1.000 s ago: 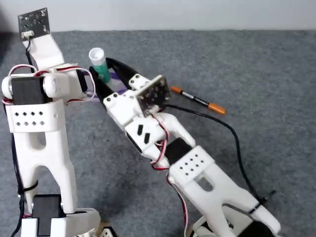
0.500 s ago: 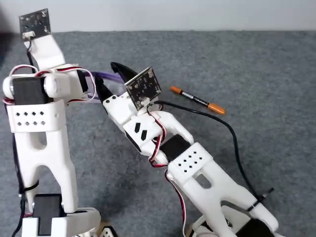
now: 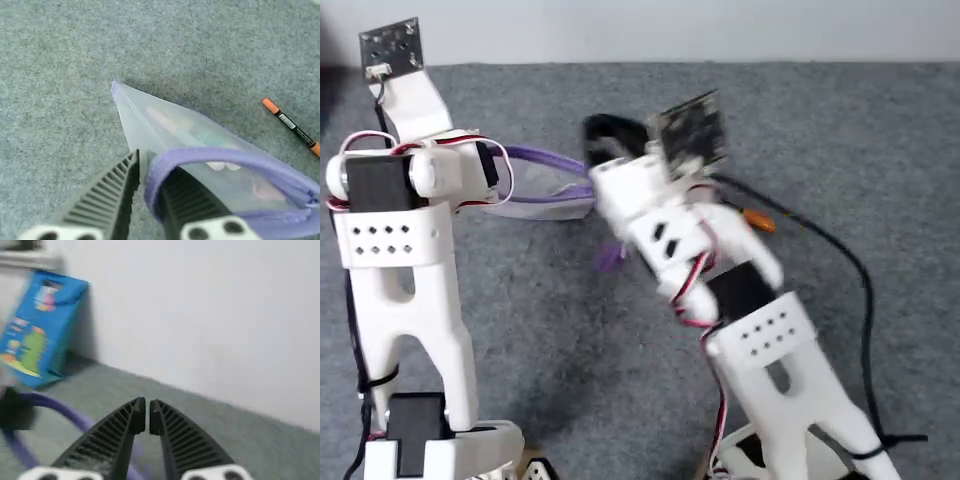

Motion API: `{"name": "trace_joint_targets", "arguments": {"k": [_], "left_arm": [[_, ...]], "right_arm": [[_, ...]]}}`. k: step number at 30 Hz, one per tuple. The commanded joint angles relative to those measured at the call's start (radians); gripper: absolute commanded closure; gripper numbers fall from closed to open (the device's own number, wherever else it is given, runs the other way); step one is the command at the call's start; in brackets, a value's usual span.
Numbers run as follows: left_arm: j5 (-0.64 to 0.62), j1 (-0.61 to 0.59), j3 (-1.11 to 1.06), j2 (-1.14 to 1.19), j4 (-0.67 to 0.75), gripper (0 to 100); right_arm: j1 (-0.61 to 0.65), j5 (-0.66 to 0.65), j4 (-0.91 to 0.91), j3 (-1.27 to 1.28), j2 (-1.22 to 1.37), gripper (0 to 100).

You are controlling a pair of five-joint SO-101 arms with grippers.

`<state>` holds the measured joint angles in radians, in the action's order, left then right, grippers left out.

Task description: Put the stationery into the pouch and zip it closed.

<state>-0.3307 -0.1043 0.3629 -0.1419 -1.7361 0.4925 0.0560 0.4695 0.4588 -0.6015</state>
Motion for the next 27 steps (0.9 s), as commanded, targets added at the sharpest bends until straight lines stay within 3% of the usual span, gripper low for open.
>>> {"name": "trace_joint_targets", "arguments": {"k": [1, 6, 13, 20, 27], "left_arm": [[-0.011, 0.002, 0.019, -0.009, -0.018, 99], [-0.011, 0.002, -0.051, -0.015, -0.017, 99], [-0.009, 0.002, -0.056, -0.011, -0.017, 99], [-0.009, 0.002, -0.056, -0.009, -0.017, 99], [-0.008, 0.002, -0.056, -0.009, -0.017, 99]], "right_arm": [[-0.114, 0.015, 0.203, -0.121, 0.038, 98.3], [-0.236, 0.008, 0.438, -0.295, 0.248, 97.9], [-0.325, -0.204, 0.579, -0.548, 0.624, 97.1], [-0.334, -0.316, 0.702, -0.796, 0.935, 71.3], [-0.329, -0.393, 0.737, -1.040, 1.208, 73.4]]}}
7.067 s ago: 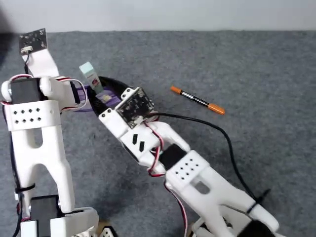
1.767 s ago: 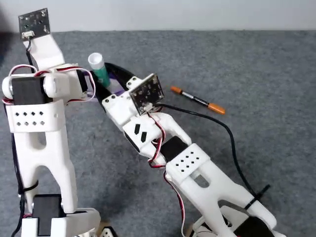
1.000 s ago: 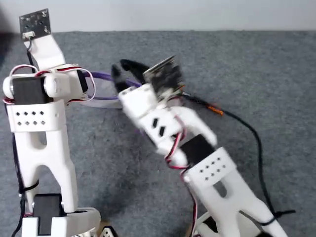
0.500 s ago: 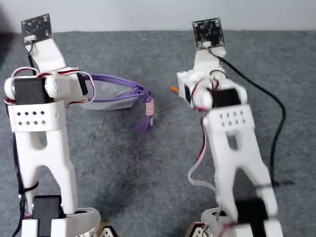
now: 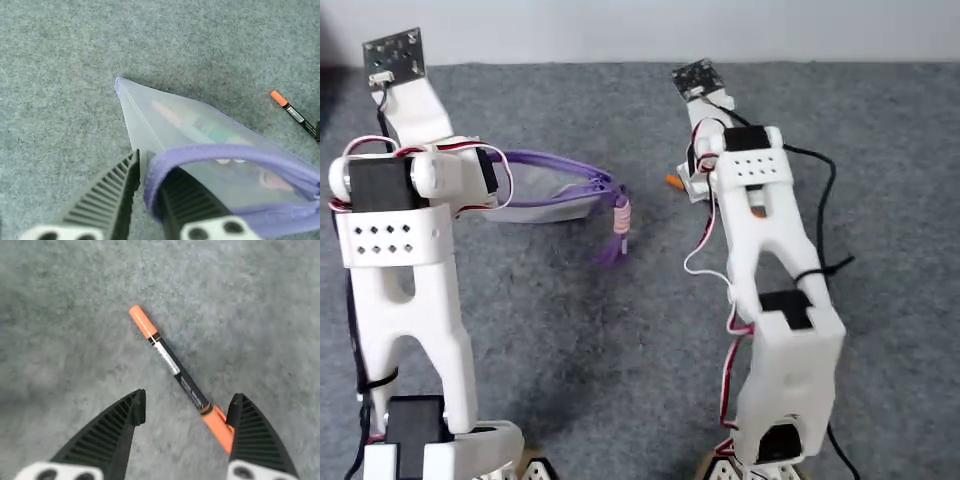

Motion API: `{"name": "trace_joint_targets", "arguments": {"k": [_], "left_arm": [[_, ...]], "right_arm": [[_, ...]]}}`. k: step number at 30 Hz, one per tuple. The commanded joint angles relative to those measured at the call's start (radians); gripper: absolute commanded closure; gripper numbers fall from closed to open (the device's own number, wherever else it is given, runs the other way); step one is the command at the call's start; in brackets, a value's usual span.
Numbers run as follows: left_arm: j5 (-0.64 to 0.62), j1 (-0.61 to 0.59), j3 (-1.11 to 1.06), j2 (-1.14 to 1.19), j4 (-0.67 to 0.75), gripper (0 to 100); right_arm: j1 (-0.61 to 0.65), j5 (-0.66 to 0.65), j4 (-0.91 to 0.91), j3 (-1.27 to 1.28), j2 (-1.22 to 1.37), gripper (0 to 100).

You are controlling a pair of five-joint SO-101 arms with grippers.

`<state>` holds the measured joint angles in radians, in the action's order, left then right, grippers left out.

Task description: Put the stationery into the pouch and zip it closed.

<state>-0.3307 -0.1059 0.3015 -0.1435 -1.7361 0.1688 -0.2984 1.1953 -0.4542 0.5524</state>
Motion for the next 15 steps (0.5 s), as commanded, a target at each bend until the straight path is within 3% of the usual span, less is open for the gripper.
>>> {"name": "trace_joint_targets", "arguments": {"k": [1, 15], "left_arm": [[-0.008, 0.003, 0.005, -0.008, -0.017, 99], [-0.006, 0.002, 0.005, -0.008, -0.017, 99]], "right_arm": [[-0.005, -0.048, 0.013, -0.161, 0.091, 73.4], [0.030, -0.150, 0.016, -0.503, 0.498, 75.8]]}}
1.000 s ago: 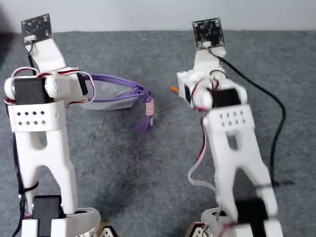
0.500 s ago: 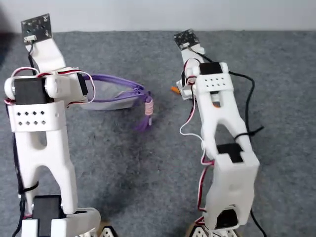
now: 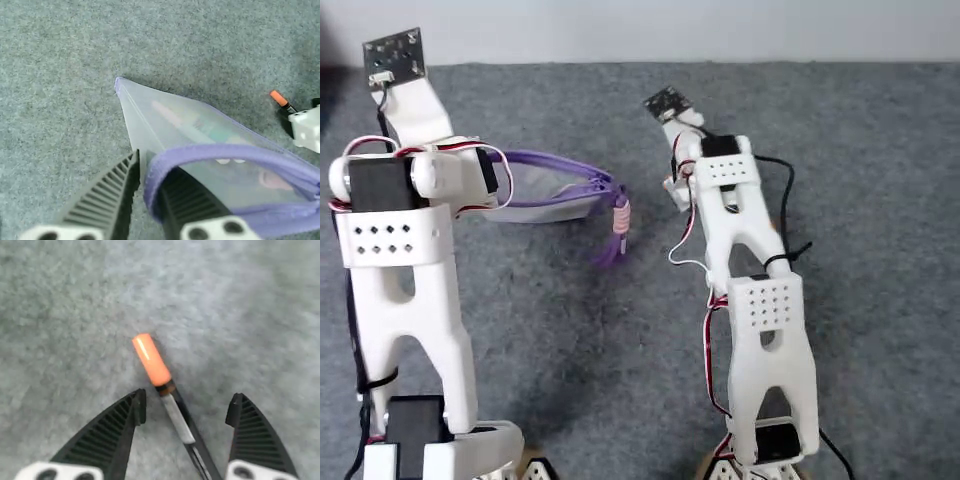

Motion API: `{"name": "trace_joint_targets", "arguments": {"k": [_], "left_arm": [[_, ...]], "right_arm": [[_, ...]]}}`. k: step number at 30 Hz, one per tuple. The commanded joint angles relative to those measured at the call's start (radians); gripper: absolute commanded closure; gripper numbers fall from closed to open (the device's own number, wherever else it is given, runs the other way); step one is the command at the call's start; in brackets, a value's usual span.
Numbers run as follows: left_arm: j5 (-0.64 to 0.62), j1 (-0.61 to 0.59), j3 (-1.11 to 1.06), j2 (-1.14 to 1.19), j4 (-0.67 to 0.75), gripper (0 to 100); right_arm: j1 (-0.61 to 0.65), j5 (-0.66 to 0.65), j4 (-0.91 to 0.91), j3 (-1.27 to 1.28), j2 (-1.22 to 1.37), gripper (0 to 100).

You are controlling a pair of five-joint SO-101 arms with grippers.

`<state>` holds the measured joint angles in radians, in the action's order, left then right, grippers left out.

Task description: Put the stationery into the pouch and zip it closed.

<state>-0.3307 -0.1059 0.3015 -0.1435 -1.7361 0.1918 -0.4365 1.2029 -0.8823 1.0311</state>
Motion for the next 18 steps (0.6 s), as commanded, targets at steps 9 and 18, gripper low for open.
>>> {"name": "trace_joint_targets", "arguments": {"k": [9, 18], "left_arm": [[-0.006, 0.002, 0.005, -0.008, -0.017, 99], [-0.006, 0.002, 0.005, -0.008, -0.018, 99]], "right_arm": [[0.002, -0.037, 0.127, -0.173, 0.048, 96.7], [0.007, 0.012, 0.455, -0.508, 0.051, 99.1]]}}
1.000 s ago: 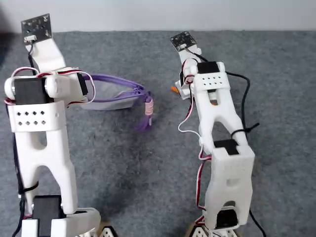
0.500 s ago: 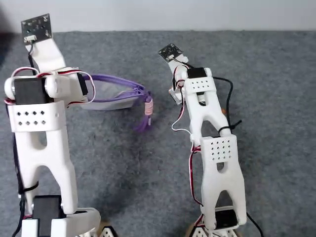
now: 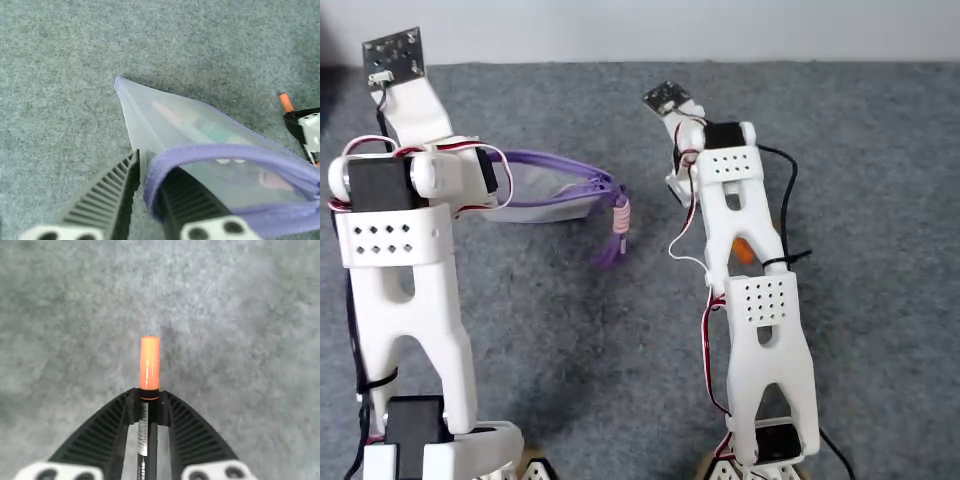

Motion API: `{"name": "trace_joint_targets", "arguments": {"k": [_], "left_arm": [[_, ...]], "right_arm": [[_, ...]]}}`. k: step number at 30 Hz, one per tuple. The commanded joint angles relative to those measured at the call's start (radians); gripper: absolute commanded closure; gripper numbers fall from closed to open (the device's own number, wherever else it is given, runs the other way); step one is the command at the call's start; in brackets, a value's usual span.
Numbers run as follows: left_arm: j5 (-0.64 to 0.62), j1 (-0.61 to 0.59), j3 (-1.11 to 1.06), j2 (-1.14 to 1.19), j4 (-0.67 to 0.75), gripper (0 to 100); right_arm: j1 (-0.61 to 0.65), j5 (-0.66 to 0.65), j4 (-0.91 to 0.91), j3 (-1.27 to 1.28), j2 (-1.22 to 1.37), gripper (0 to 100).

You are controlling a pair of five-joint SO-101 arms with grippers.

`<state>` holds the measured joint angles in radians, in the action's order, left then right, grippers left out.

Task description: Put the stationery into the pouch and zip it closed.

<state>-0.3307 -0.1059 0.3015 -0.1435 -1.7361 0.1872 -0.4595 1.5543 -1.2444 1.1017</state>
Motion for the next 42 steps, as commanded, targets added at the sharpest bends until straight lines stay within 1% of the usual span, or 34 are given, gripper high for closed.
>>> {"name": "trace_joint_targets", "arguments": {"k": [1, 3, 6, 11, 15, 22, 30, 34, 37, 42], "left_arm": [[-0.006, 0.002, 0.004, -0.008, -0.018, 99], [-0.006, 0.002, -0.013, -0.008, -0.018, 99], [-0.006, 0.002, -0.056, -0.012, -0.017, 99], [-0.006, 0.002, -0.077, -0.015, -0.017, 99], [-0.006, 0.002, -0.081, -0.011, -0.017, 99], [-0.006, 0.006, -0.081, -0.008, -0.017, 99], [-0.009, 0.009, -0.081, -0.008, -0.017, 99], [-0.009, 0.009, -0.081, -0.008, -0.017, 99], [-0.009, 0.009, -0.081, -0.008, -0.017, 99], [-0.009, 0.009, -0.081, -0.008, -0.017, 99]], "right_arm": [[0.013, 0.055, 0.145, -0.192, -0.019, 99.1], [0.015, 0.084, 0.236, -0.284, -0.016, 99.1], [0.007, 0.135, 0.243, -0.367, -0.028, 99.1], [0.010, 0.140, 0.246, -0.341, -0.128, 99.1], [0.021, 0.180, 0.246, -0.195, -0.282, 99.1], [0.077, 0.281, 0.243, 0.233, -0.668, 99.1], [0.219, 0.405, 0.240, 0.598, -1.093, 99.1], [0.308, 0.489, 0.236, 0.694, -1.245, 99.1], [0.358, 0.568, 0.183, 0.726, -1.326, 99.1], [0.440, 0.658, 0.081, 0.736, -1.408, 99.1]]}}
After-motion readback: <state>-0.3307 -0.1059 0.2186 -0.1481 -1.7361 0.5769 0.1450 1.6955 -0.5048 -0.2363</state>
